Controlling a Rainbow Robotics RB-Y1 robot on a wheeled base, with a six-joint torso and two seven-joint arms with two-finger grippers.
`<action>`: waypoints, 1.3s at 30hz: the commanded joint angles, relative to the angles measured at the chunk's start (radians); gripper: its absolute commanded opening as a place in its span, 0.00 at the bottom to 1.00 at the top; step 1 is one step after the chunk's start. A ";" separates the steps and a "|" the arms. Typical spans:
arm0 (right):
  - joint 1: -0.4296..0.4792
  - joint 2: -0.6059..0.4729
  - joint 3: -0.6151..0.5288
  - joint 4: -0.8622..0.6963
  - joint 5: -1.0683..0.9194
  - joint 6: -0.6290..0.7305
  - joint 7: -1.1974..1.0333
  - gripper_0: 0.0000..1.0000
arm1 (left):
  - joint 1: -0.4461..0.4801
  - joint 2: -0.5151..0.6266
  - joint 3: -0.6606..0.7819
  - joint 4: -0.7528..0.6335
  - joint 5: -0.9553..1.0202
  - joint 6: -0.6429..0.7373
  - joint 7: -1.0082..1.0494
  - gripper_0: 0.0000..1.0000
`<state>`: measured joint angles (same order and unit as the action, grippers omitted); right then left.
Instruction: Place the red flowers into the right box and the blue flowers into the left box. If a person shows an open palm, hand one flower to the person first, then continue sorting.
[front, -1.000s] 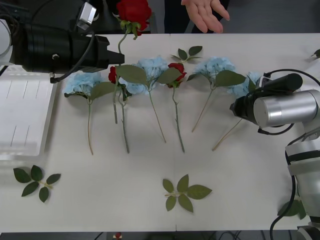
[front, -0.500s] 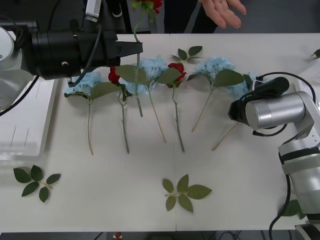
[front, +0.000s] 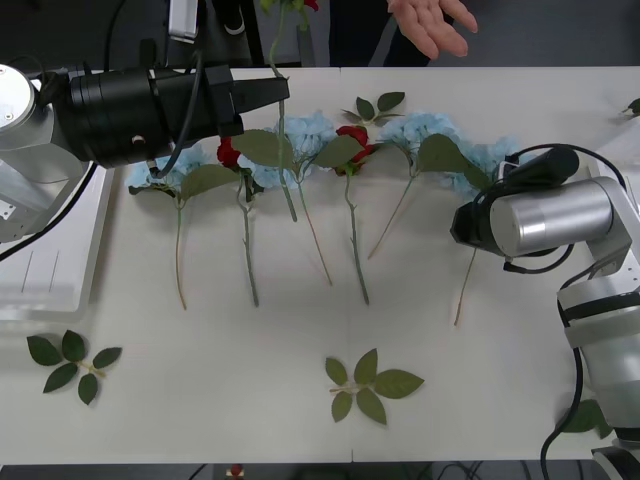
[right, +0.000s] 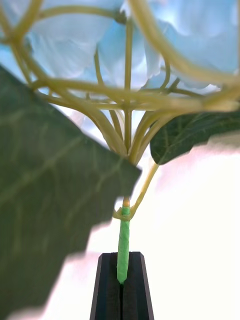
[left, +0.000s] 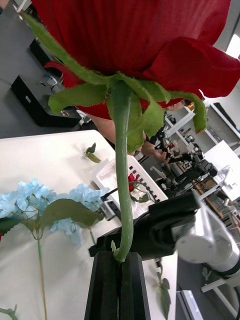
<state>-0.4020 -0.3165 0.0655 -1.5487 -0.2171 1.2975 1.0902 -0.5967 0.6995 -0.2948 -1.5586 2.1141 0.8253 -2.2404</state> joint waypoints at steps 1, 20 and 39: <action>-0.012 -0.044 -0.059 -0.212 -0.065 0.118 0.062 0.00 | -0.006 0.005 0.006 -0.012 0.014 0.005 -0.027 0.00; -0.014 -0.026 -0.375 -0.970 -0.475 0.494 0.094 0.00 | -0.005 0.006 0.006 -0.011 0.017 0.005 -0.008 0.01; -0.018 -0.024 -0.148 -0.878 -0.157 -0.173 0.183 0.00 | -0.003 0.006 0.008 -0.011 0.021 0.005 -0.002 0.01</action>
<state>-0.4018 -0.3456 -0.1046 -2.4865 -0.4203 1.2022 1.2409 -0.5967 0.6995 -0.2948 -1.5575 2.1179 0.8254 -2.2432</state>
